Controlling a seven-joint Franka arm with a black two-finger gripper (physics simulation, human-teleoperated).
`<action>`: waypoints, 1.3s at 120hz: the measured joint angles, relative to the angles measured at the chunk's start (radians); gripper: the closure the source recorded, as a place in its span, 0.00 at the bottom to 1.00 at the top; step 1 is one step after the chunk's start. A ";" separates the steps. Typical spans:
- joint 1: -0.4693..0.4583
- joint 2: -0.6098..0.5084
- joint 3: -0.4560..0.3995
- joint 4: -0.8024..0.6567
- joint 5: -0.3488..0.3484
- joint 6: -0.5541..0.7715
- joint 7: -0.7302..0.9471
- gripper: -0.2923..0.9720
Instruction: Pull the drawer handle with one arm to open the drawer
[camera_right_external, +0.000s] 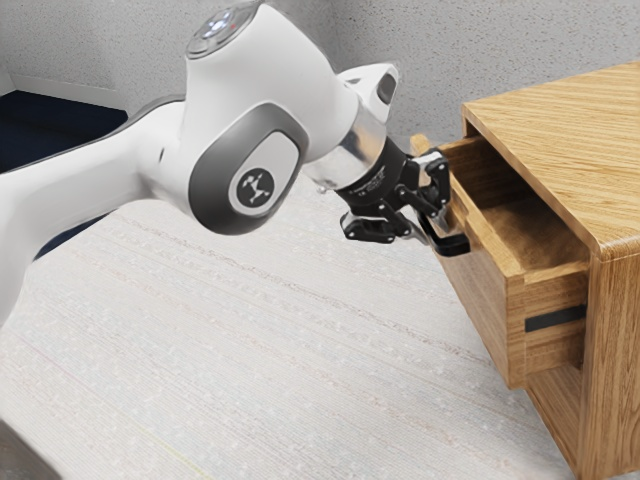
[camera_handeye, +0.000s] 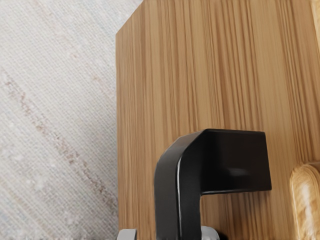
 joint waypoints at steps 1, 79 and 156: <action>0.007 -0.003 -0.007 -0.003 0.000 0.000 0.000 0.75; 0.034 -0.154 0.012 -0.171 0.029 -0.002 -0.008 0.68; 0.075 -0.273 0.026 -0.294 0.039 0.003 -0.007 0.65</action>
